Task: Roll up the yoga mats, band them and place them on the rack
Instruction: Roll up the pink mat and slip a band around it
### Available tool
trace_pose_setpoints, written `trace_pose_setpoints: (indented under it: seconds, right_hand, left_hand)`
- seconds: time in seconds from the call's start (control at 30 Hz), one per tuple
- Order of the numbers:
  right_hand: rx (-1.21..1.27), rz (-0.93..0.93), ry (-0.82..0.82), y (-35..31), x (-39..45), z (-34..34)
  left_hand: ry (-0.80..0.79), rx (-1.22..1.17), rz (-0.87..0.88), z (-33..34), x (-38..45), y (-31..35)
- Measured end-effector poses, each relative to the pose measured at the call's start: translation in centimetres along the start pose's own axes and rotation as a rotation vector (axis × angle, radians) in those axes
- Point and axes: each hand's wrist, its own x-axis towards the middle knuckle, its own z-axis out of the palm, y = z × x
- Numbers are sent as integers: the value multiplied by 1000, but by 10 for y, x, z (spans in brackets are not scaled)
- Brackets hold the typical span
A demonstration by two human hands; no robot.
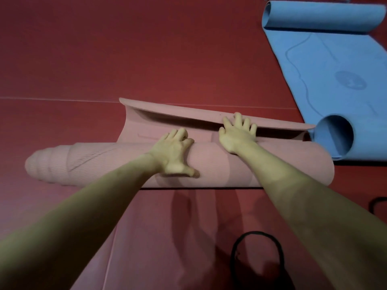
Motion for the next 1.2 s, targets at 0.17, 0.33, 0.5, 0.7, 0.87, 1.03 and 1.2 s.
trace_pose_setpoints:
  seconds: [0.17, 0.33, 0.5, 0.7, 0.87, 1.03, 1.2]
  right_hand:
    - [36, 62, 0, -1, 15, -2]
    - [4, 29, 295, 5, 17, 4]
    - [60, -125, 464, 22, 13, 21]
    - [-2, -382, 650, 32, -5, 33]
    - [34, -309, 628, 23, 8, 29]
    - [95, -216, 495, 6, 33, 14]
    - [80, -278, 600, 17, 28, 28]
  left_hand:
    - [43, -92, -47, -2, 10, -7]
    - [115, -75, -225, -6, 40, -12]
    - [310, -28, -386, -13, 73, -2]
    - [366, 50, -418, -23, 96, -4]
    - [459, 55, -32, -1, 70, -3]
    - [273, 212, -79, 7, 65, -11]
    - [76, 297, -211, -14, 93, -12]
